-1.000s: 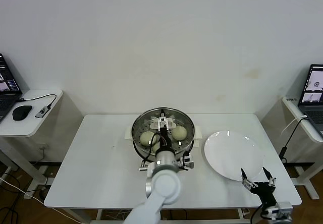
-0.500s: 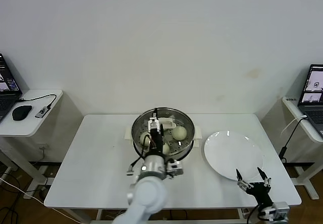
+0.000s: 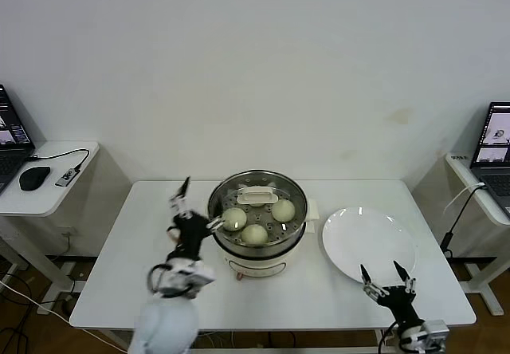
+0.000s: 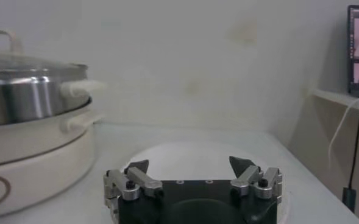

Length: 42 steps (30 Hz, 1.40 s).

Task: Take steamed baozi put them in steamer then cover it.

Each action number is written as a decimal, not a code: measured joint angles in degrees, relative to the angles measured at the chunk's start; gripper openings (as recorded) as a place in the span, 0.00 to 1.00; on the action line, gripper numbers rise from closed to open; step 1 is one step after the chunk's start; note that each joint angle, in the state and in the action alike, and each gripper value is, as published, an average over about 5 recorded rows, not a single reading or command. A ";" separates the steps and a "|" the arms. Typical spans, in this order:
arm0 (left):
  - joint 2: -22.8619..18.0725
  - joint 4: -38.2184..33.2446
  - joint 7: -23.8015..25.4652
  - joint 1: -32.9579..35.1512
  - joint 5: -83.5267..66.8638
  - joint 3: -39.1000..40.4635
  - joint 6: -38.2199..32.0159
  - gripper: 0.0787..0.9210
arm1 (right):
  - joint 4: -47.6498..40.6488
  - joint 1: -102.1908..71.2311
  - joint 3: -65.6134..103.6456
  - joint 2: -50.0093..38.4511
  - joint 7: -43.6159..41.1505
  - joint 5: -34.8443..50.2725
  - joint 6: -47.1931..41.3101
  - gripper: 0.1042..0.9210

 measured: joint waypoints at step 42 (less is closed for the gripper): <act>-2.42 -1.92 -0.51 28.85 -28.25 -12.79 -1.61 0.88 | 7.96 -6.18 -6.31 -0.16 8.29 -2.46 -4.24 0.88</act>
